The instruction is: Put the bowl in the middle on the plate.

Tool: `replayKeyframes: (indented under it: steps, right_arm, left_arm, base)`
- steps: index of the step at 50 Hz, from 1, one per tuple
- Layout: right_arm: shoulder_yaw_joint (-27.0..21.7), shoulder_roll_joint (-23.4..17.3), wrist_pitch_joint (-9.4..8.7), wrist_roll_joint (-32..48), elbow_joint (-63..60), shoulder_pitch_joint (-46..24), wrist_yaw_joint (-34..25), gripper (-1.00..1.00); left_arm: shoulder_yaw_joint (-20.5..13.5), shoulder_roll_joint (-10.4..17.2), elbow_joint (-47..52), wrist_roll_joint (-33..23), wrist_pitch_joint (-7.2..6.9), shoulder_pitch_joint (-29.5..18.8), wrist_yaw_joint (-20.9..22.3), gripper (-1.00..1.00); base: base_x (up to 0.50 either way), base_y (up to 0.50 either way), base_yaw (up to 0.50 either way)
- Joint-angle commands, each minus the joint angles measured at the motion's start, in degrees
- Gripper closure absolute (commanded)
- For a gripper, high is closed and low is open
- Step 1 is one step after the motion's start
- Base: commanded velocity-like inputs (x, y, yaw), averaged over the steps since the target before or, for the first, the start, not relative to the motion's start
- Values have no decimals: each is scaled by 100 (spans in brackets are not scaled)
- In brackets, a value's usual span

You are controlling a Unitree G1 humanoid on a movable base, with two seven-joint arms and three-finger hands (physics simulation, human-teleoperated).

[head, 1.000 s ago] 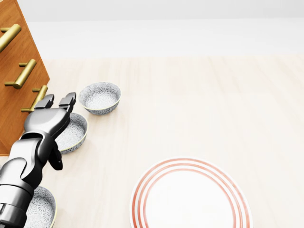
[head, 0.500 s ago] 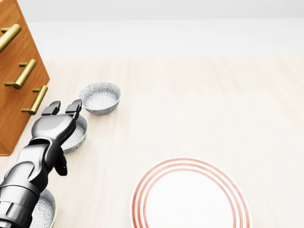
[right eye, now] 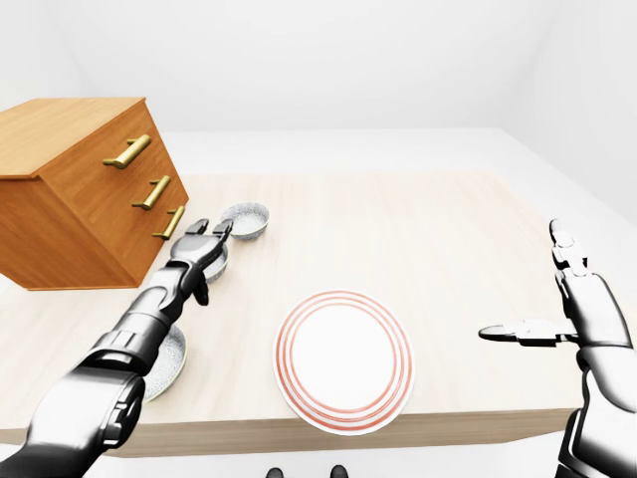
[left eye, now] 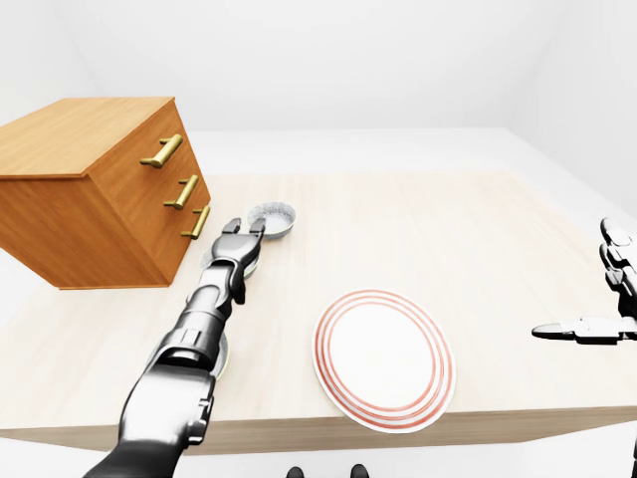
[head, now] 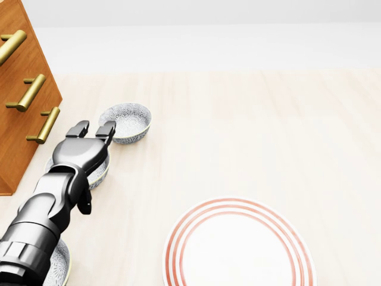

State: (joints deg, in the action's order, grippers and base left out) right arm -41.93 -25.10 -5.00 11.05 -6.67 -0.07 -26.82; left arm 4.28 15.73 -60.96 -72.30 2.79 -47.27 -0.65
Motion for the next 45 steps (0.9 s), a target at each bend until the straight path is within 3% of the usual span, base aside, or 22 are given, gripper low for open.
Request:
replayKeyframes:
  steps: [1,21,32,45]
  right_arm:
    - [-14,11,0,15,-11,7,-17,-100]
    - [5,11,0,21,22,-2,3,-100]
    - [15,13,0,32,10,2,-13,-100]
    - [-1,24,0,16,36,24,-13,-100]
  left_arm:
    - [67,-44,-521,-103,70,-250,-217,-100]
    - [95,38,-616,-118,85,-200,-306,-100]
    - [17,313,-799,-54,178,-126,-444,-100]
    - [12,366,-720,-15,186,7,-439,-100]
  base:
    - [0,0,0]
    - [0,0,0]
    - [0,0,0]
    - [0,0,0]
